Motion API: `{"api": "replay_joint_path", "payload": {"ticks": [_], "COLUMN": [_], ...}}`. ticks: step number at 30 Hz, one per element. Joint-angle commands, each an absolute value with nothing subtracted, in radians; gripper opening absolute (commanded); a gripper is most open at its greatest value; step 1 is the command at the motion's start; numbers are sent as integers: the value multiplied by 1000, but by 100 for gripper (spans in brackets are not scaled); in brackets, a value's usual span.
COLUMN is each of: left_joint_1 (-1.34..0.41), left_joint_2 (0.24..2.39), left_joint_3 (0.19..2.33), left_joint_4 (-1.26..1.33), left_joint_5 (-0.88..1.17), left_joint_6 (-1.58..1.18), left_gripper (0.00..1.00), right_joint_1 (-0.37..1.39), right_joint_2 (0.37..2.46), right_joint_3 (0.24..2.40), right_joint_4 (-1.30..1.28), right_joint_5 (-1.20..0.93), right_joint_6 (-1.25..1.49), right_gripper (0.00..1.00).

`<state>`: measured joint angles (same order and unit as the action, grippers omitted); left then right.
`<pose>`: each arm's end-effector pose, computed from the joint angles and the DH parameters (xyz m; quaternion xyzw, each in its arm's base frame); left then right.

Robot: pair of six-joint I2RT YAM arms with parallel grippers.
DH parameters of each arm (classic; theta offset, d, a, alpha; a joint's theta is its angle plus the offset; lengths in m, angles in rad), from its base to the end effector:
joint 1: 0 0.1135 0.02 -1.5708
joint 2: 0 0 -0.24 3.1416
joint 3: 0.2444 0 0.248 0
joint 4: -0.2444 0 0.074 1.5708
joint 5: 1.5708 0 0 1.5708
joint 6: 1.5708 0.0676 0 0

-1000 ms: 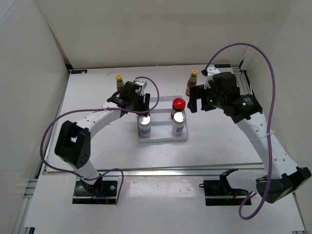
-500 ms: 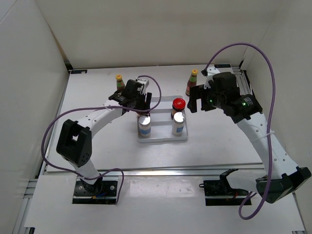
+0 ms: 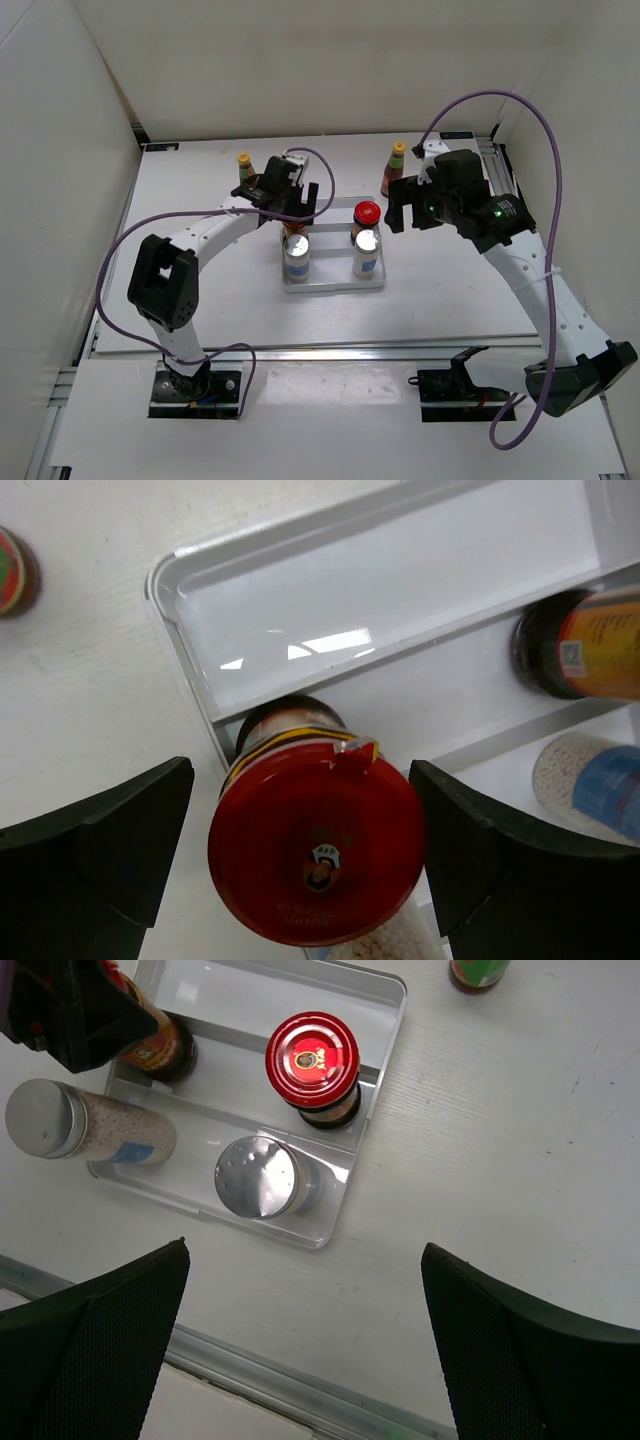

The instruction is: Organize the condiment bottles

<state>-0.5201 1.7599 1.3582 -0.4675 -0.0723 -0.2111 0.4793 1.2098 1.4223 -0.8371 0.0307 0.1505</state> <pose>0.3507 -0.1952 0.2024 0.1322 0.9292 -0.0911 0.3329 0.2429 0.1239 0.3647 -0.1388 0.8792 0.1281 0.4374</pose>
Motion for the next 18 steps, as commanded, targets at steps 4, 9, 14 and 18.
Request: {"api": "replay_joint_path", "payload": {"ticks": [4,9,14,18], "left_joint_1": [-522,-522,-511,-428], "left_joint_2": [1657,1573,1366,1211], "left_joint_3": [1495,1565,1468,1252], "left_joint_4": [-431,-431,-431,-422], "left_joint_5": [-133,-147,-311,-373], "left_joint_6": [-216,-184,-114,-49], "left_gripper": [100,100,100,100], "right_joint_1": [443,341,216,216], "right_joint_2": [1229,1340,1570,1661], "right_joint_3": [1431,1546,1751,1813], "right_joint_4": [-804,-764,-726,-605], "right_joint_5": [129,60,-33,-20], "right_joint_6": [170,170,161,141], "right_gripper": [100,100,100,100]}}
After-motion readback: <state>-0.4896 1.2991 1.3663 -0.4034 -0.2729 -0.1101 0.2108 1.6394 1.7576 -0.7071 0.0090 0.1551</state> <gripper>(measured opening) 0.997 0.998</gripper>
